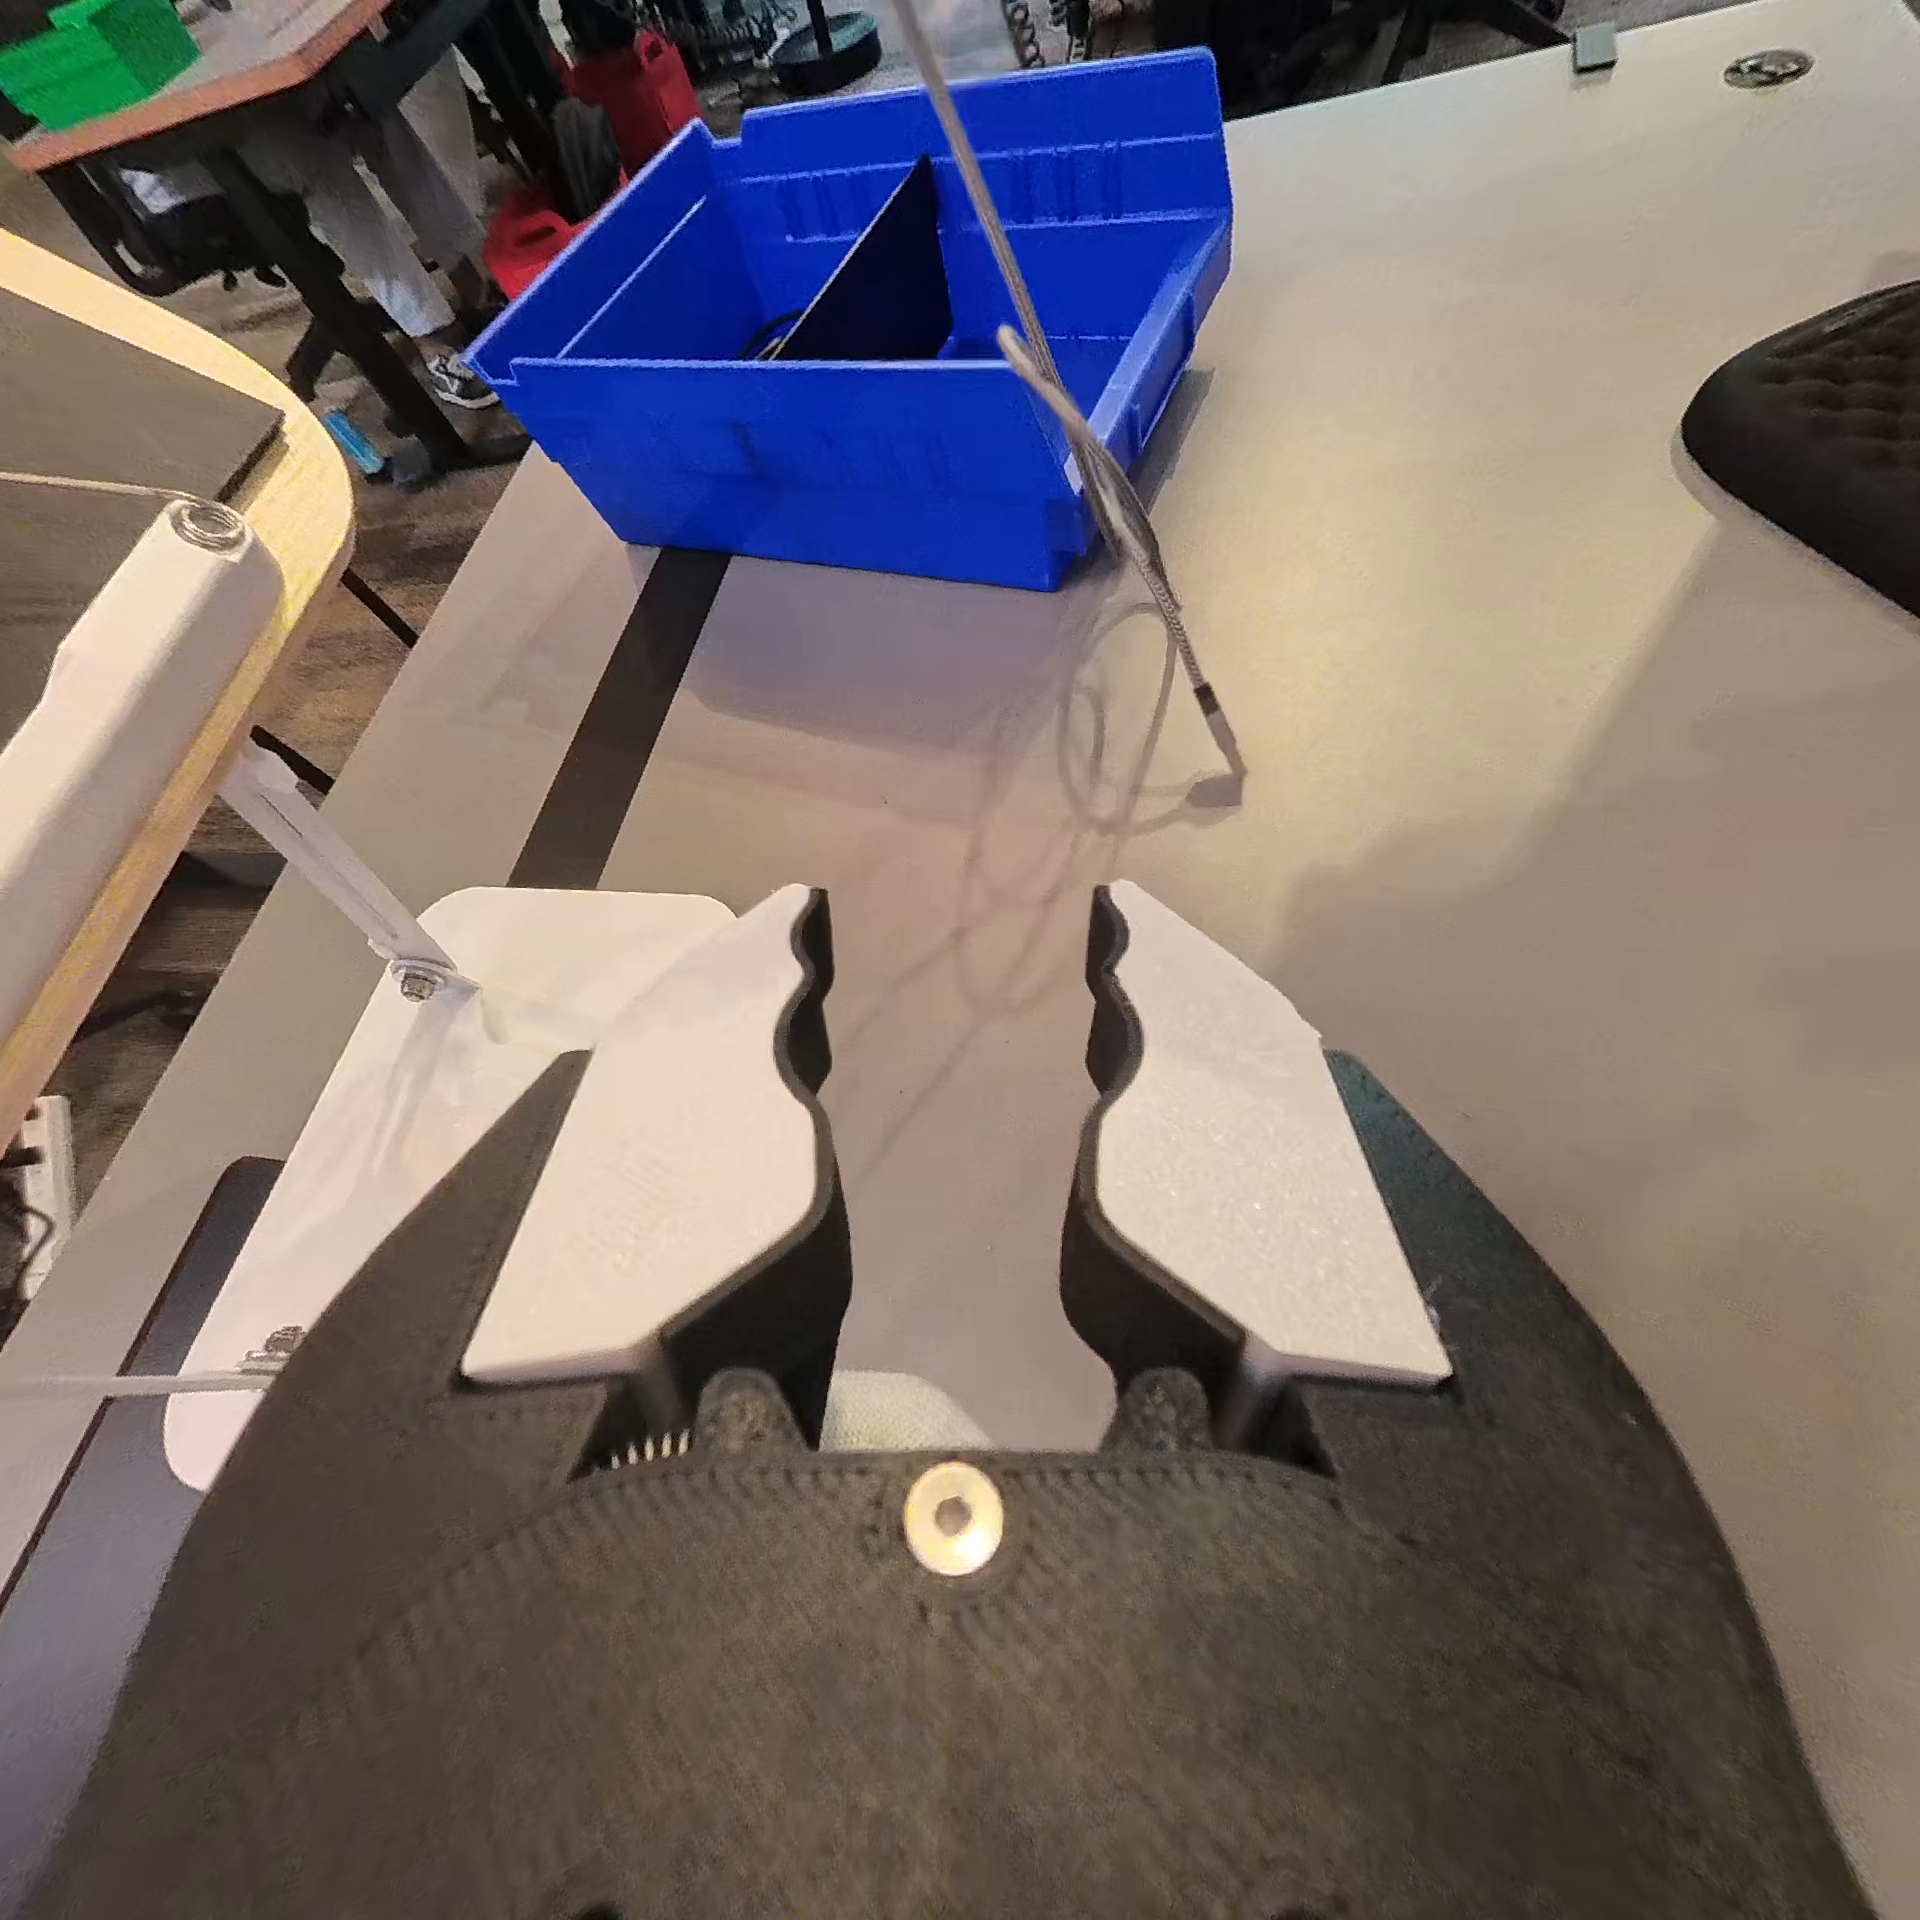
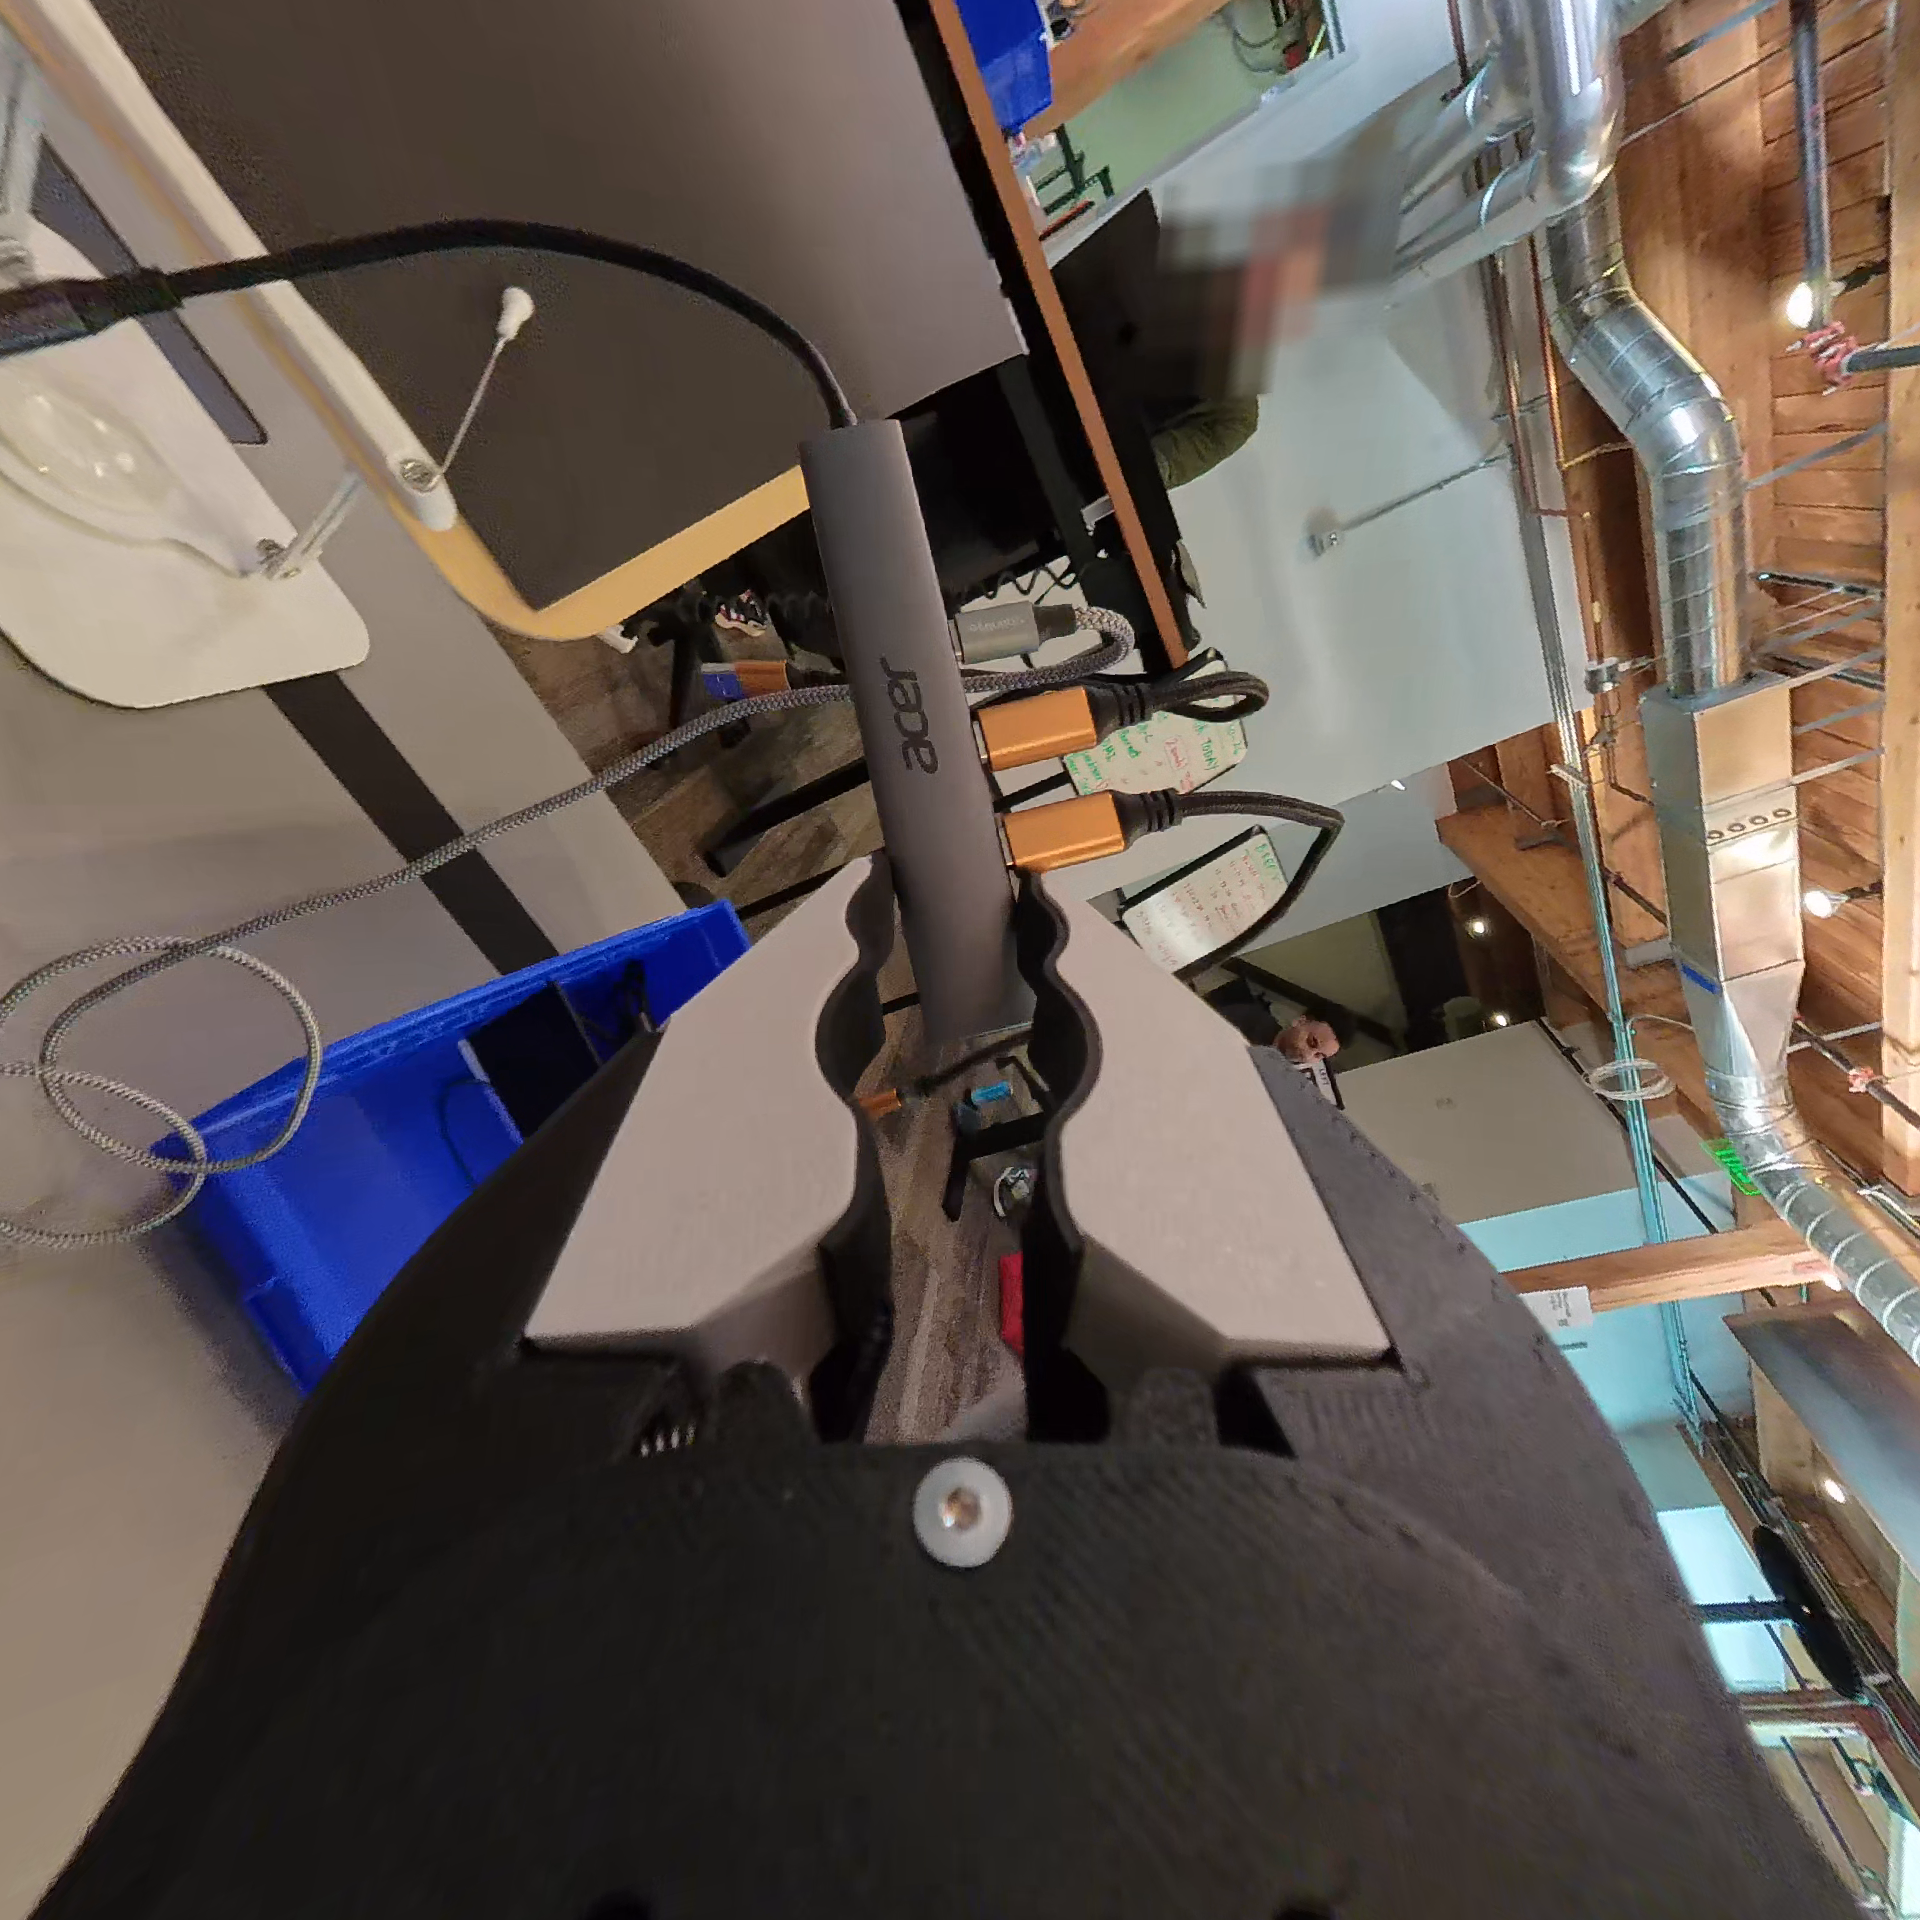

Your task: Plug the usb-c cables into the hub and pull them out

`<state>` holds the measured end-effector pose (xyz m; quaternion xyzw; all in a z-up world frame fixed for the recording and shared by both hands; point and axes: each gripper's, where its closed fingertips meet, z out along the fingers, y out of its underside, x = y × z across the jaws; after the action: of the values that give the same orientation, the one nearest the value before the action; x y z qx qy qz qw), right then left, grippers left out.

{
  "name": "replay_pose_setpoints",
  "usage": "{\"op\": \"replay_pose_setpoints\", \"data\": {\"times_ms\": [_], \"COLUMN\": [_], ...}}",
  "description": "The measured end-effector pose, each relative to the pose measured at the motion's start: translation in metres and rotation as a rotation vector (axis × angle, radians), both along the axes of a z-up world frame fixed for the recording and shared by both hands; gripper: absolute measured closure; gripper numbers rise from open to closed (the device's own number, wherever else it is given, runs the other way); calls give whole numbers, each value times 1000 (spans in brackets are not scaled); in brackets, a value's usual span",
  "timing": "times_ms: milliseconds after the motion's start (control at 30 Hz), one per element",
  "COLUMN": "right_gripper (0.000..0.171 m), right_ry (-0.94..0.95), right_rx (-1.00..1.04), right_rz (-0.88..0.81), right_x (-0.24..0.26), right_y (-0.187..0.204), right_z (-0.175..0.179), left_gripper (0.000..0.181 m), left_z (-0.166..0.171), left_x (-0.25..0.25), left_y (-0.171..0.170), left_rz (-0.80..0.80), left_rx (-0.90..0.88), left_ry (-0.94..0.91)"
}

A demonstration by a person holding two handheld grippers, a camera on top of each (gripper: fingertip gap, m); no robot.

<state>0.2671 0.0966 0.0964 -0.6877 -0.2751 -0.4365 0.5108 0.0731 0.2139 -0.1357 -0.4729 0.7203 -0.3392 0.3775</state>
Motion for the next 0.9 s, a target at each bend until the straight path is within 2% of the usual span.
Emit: {"op": "replay_pose_setpoints", "data": {"times_ms": [333,600,767,900], "right_gripper": [149,149,149,149], "right_ry": [-3,-12,-21,-5], "right_rx": [86,129,126,111], "right_rz": [-20,-108,-167,-191], "right_x": [20,78,117,139], "right_y": [8,24,37,44], "right_z": [73,136,146,130], "left_gripper": [134,134,134,134], "left_z": [-11,-24,-36,-43], "left_x": [4,8,11,12], "left_y": [-3,-6,-7,-8], "left_rz": [-11,-19,-25,-26], "left_rx": [-10,-22,-28,-32], "left_ry": [26,56,86,104]}}
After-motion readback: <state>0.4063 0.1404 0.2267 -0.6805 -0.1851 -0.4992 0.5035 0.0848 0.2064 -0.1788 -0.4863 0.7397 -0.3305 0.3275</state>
